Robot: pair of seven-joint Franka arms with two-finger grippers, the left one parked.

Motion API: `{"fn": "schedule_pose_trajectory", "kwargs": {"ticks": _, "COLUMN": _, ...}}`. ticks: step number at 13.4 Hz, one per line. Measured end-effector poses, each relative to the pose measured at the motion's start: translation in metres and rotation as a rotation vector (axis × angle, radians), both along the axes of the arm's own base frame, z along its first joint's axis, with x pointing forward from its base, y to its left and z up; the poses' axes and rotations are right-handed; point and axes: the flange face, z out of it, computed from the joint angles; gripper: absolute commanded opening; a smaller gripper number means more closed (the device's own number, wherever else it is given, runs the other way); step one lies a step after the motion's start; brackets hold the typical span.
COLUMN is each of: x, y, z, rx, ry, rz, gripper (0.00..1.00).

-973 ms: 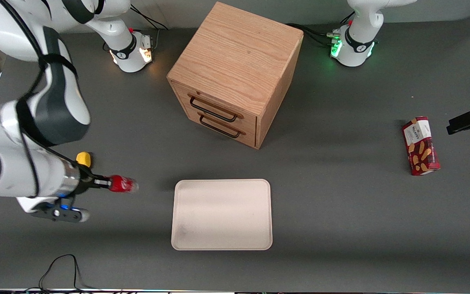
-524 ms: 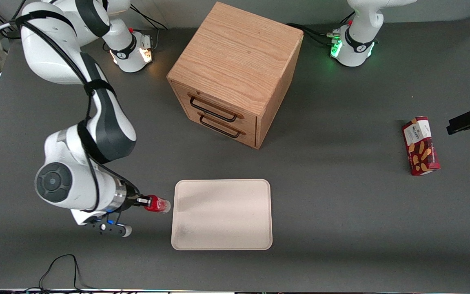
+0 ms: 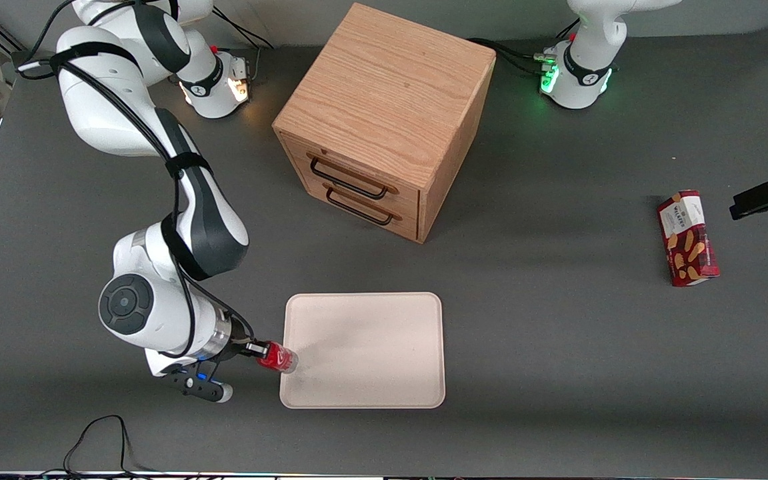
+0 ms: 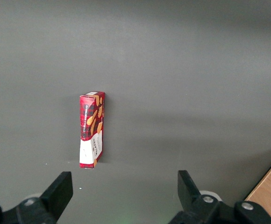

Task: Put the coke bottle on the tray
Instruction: 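Carry the red bottle with the right gripper over the white tray, then lower the bottle onto the tray's edge and open the right gripper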

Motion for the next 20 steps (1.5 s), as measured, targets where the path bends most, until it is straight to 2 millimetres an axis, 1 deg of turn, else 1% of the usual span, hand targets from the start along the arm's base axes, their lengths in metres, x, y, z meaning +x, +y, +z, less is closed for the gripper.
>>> {"fn": "schedule_pose_trajectory", "kwargs": {"ticks": 3, "x": 0.007, "y": 0.002, "z": -0.013, "rx": 0.018, "ry": -0.034, "rz": -0.035, "gripper": 0.00}}
{"fn": "schedule_pose_trajectory", "kwargs": {"ticks": 8, "x": 0.007, "y": 0.017, "z": -0.031, "rx": 0.010, "ry": -0.049, "rz": -0.066, "gripper": 0.00}}
{"fn": "schedule_pose_trajectory", "kwargs": {"ticks": 10, "x": 0.006, "y": 0.020, "z": -0.037, "rx": -0.003, "ry": -0.048, "rz": -0.071, "gripper": 0.00}}
{"fn": "schedule_pose_trajectory", "kwargs": {"ticks": 11, "x": 0.006, "y": 0.020, "z": -0.039, "rx": -0.009, "ry": -0.049, "rz": -0.070, "gripper": 0.27}}
{"fn": "schedule_pose_trajectory", "kwargs": {"ticks": 12, "x": 0.006, "y": 0.020, "z": -0.039, "rx": -0.010, "ry": -0.052, "rz": -0.071, "gripper": 0.86}}
{"fn": "schedule_pose_trajectory", "kwargs": {"ticks": 13, "x": 0.006, "y": 0.020, "z": -0.039, "rx": -0.012, "ry": -0.052, "rz": -0.070, "gripper": 0.98}}
{"fn": "schedule_pose_trajectory", "kwargs": {"ticks": 14, "x": 0.007, "y": 0.020, "z": -0.039, "rx": -0.021, "ry": -0.058, "rz": -0.067, "gripper": 0.99}}
{"fn": "schedule_pose_trajectory", "kwargs": {"ticks": 20, "x": 0.007, "y": 0.021, "z": -0.039, "rx": -0.050, "ry": -0.072, "rz": -0.056, "gripper": 1.00}}
